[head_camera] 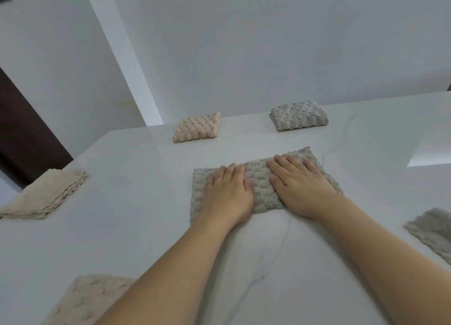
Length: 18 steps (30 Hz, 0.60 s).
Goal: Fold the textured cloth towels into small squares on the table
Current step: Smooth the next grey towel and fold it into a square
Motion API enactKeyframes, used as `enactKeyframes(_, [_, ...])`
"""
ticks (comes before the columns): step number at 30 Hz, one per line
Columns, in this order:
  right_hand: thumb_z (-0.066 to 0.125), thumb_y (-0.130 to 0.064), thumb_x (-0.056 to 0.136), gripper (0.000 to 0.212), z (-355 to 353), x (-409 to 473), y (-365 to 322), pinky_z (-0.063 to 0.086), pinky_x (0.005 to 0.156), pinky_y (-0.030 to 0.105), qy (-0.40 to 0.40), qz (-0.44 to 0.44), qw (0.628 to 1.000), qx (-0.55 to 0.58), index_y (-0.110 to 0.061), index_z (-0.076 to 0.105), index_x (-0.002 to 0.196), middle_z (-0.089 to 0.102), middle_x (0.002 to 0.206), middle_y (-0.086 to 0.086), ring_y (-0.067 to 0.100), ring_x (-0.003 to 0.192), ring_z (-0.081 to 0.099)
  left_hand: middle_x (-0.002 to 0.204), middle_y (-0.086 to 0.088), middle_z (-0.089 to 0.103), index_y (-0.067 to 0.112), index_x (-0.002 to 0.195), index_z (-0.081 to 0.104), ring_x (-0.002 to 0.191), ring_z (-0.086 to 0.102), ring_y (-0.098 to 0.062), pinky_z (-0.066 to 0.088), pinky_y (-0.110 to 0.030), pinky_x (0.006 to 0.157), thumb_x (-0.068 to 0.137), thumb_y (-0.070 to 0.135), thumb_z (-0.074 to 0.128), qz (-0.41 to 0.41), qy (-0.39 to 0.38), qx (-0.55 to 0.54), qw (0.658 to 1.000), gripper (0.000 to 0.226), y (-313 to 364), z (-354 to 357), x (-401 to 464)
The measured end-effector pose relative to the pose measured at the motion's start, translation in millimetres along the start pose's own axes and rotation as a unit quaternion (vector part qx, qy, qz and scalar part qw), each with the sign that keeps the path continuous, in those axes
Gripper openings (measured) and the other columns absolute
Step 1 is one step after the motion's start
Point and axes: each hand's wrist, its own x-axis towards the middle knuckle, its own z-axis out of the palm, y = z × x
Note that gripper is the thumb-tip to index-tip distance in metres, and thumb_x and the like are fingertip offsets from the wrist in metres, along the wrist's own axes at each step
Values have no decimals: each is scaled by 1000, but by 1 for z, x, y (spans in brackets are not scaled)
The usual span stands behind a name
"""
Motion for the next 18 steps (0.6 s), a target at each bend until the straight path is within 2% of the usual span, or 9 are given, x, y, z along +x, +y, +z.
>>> enactKeyframes(2, [12, -42, 103, 55, 4, 3, 0, 2, 121, 41, 7, -2, 1000, -16, -27, 8, 155, 6, 163, -4, 15, 149, 4, 165, 3, 7, 27, 156, 11, 151, 2, -19, -1, -45, 122, 102, 44, 14, -31, -37, 37, 998, 57, -7, 9, 2])
enactKeyframes(6, [10, -44, 102, 56, 4, 9, 7, 0, 121, 40, -14, -5, 1000, -12, -27, 7, 155, 3, 163, -5, 14, 149, 1, 165, 5, 0, 28, 157, 4, 151, -3, -16, -4, -45, 121, 102, 46, 11, -31, -54, 60, 996, 59, -7, 10, 6])
enactKeyframes(9, [10, -43, 102, 56, -1, 11, 21, -1, 121, 42, -29, 32, 999, 6, -24, 6, 155, 0, 163, -5, 13, 149, -2, 165, 6, -2, 27, 157, 3, 151, -5, -15, -4, -42, 122, 102, 46, 10, -32, -63, 71, 995, 59, -18, 6, 4])
enactKeyframes(13, [10, -37, 102, 57, -7, 10, 28, -8, 119, 48, -40, 105, 994, -6, -16, 8, 155, 1, 163, 0, 20, 149, -3, 165, 6, -2, 26, 157, 2, 151, -6, -15, -7, -42, 121, 102, 46, 9, -96, -79, 77, 989, 59, -36, -8, 0])
enactKeyframes(16, [13, -32, 101, 57, -13, 13, 13, -9, 119, 49, 27, 88, 995, -35, -10, 14, 154, 6, 163, 5, 24, 149, 1, 165, 1, 2, 20, 157, 9, 151, -5, -20, -9, -45, 121, 102, 42, 10, -93, -58, 111, 988, 59, -25, -15, 2])
enactKeyframes(18, [15, -32, 103, 56, -15, 17, 1, -7, 120, 45, 41, 35, 998, 10, -13, 11, 155, 2, 163, 2, 21, 150, -1, 165, 1, 6, 18, 157, 14, 151, -3, -20, -7, -45, 121, 103, 40, 13, -53, -26, 92, 994, 58, -11, -11, 1])
